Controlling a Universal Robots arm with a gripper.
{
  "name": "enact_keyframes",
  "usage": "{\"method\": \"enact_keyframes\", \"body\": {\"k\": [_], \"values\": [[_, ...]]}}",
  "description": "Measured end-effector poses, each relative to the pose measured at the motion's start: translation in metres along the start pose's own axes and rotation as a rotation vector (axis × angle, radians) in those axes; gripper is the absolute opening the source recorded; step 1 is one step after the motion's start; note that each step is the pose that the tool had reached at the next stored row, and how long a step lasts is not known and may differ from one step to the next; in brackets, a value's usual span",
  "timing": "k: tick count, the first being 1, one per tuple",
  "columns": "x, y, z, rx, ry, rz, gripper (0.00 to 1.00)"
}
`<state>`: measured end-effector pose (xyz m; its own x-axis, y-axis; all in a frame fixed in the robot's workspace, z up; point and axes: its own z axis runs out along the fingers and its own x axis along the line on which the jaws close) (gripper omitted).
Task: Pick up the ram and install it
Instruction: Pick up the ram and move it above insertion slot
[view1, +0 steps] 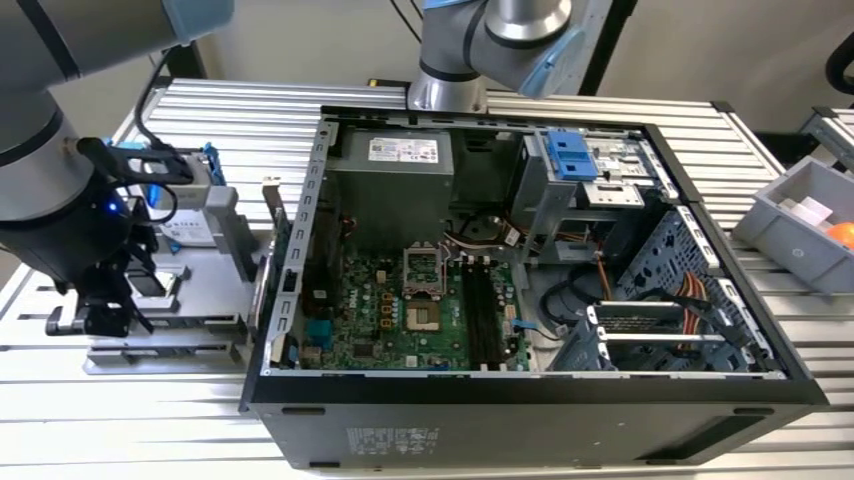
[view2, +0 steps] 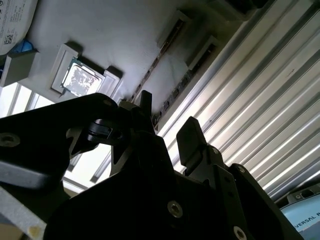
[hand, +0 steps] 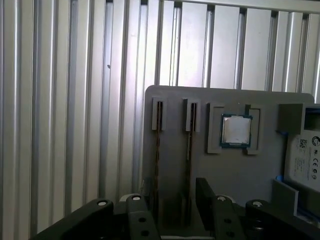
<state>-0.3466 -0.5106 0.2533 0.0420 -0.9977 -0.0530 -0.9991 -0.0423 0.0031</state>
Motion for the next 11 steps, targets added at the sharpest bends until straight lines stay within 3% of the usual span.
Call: {"method": "enact_keyframes", "body": {"k": [11], "values": [[0.0000, -0.0001, 0.0088, 0.0000, 0.0002, 0.000, 1.00]]}}
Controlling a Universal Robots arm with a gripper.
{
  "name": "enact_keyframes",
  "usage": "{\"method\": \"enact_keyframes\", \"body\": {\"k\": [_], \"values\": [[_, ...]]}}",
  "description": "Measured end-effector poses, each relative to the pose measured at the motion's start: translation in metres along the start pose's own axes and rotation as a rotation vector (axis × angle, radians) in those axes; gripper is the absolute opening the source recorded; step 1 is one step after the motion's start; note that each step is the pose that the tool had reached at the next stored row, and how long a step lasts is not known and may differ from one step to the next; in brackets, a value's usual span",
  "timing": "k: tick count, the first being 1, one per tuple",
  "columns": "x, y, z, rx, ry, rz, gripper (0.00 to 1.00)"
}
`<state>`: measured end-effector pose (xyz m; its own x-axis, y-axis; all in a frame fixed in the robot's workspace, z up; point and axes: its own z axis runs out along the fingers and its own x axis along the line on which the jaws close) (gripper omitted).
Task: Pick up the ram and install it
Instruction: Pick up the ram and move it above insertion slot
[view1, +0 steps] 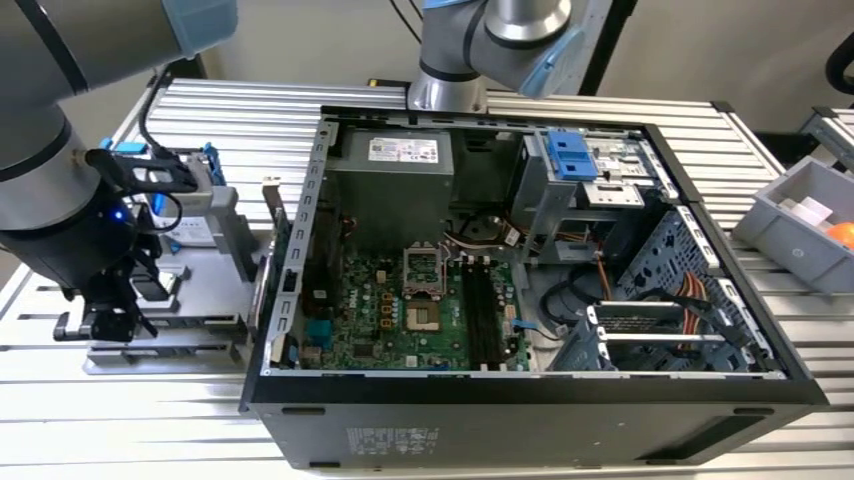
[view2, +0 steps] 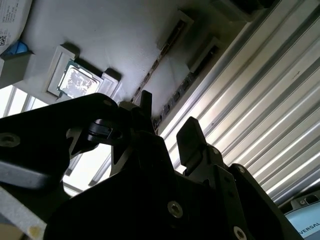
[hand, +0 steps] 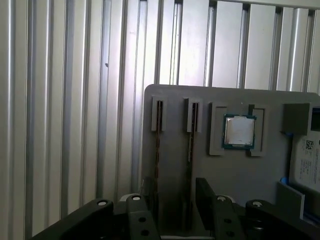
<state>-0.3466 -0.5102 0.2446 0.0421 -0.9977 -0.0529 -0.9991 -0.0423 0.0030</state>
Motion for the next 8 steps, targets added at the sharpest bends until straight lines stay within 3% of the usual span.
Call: {"method": "enact_keyframes", "body": {"k": [8], "values": [[0.0000, 0.0000, 0.0060, -0.0001, 0.0001, 0.000, 1.00]]}}
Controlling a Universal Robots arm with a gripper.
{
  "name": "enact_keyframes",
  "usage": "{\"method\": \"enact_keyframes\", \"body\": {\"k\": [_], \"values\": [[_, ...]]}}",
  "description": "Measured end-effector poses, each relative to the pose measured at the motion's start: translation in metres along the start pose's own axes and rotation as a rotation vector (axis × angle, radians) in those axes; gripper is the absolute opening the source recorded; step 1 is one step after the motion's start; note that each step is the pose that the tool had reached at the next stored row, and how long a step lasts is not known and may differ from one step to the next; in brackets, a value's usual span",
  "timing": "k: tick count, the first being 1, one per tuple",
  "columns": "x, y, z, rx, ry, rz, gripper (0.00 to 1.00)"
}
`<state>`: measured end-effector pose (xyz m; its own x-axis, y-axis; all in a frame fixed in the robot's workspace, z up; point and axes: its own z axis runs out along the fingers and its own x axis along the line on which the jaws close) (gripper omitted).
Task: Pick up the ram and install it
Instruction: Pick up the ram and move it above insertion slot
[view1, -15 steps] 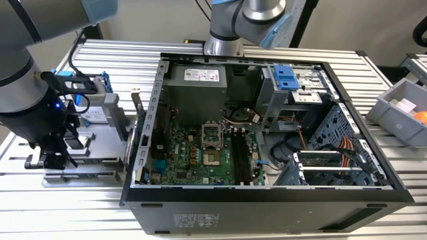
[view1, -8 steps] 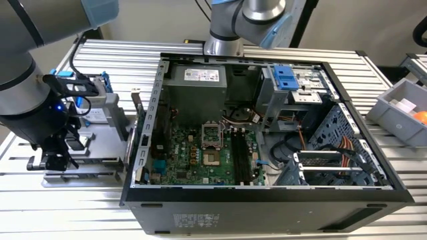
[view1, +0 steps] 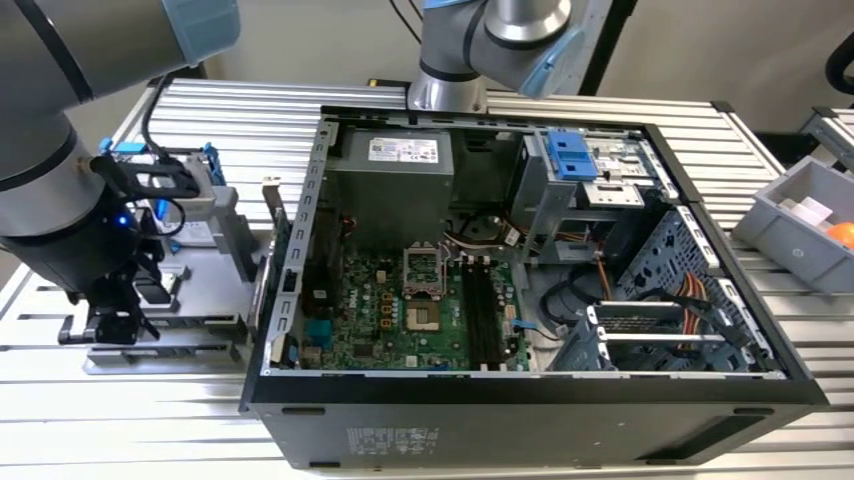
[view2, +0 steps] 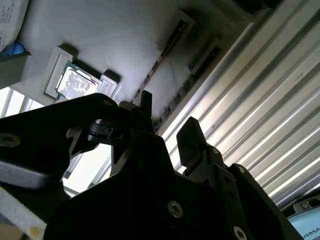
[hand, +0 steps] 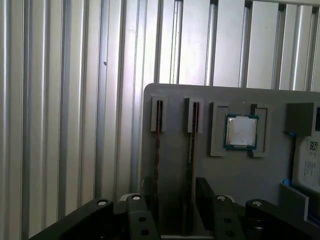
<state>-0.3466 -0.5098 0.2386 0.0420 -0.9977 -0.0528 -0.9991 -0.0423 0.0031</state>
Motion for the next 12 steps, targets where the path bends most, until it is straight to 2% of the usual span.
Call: {"method": "enact_keyframes", "body": {"k": [12], "values": [[0.0002, 0.0001, 0.0081, 0.0002, 0.0000, 0.004, 1.00]]}}
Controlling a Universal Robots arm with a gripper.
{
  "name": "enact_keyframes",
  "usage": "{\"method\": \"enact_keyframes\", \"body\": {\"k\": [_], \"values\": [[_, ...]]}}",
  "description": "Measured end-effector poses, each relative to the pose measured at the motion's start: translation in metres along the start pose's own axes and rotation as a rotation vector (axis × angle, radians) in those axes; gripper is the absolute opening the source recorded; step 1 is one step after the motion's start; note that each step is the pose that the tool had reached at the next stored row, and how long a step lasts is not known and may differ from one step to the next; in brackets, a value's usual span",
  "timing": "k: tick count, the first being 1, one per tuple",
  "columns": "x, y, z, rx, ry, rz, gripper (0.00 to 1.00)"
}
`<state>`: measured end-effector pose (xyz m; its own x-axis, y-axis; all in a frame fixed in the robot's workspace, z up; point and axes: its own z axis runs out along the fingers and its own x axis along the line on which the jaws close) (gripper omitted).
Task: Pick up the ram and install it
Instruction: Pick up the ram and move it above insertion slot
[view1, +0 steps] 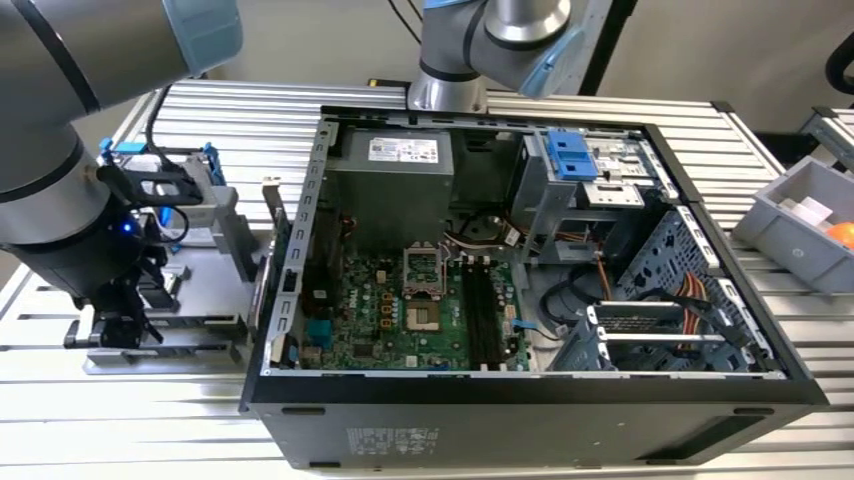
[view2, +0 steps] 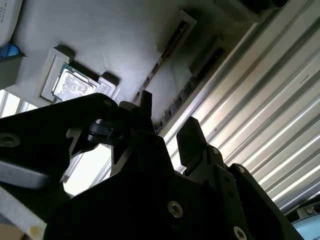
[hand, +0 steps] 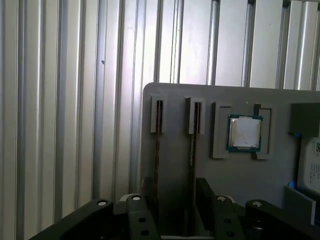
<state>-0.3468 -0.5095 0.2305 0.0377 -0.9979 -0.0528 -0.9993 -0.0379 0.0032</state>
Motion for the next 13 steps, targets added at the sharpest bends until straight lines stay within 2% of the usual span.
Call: {"method": "enact_keyframes", "body": {"k": [5, 13], "values": [[0.0008, 0.0003, 0.0043, 0.0011, -0.0001, 0.021, 1.00], [0.0041, 0.0004, 0.0131, 0.0011, 0.0000, 0.021, 1.00]]}}
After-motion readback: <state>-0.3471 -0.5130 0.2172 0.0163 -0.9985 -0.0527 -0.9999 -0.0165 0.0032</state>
